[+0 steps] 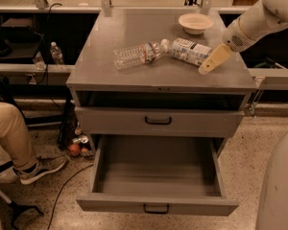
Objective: Place blue plastic bottle into middle drawer
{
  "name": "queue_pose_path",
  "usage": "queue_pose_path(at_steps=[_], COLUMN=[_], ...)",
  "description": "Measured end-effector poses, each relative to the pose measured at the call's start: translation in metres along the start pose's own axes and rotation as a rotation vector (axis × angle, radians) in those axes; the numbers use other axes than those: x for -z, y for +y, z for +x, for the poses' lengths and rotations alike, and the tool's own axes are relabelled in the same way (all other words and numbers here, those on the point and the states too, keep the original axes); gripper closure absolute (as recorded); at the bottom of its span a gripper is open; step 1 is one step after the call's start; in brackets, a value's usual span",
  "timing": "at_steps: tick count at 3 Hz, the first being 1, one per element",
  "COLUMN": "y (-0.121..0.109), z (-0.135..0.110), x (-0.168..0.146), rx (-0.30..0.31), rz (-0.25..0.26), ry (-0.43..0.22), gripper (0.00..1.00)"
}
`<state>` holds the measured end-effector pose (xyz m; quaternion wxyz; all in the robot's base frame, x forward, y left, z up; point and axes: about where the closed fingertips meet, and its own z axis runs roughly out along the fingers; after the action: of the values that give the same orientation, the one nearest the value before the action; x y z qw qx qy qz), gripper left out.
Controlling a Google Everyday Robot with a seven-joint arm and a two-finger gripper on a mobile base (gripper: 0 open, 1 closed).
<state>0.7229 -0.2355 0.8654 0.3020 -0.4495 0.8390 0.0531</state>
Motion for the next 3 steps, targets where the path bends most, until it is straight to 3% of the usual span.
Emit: queue_pose_path(at_steps=[2, 3], y=[-0.002, -0.002], z=[-0.011, -0.015], x=[-0.025, -0.035], rx=[-0.028, -0.049], rz=[-0.025, -0.039], ry=[-0.022, -0.041], gripper=[0.0, 0.15])
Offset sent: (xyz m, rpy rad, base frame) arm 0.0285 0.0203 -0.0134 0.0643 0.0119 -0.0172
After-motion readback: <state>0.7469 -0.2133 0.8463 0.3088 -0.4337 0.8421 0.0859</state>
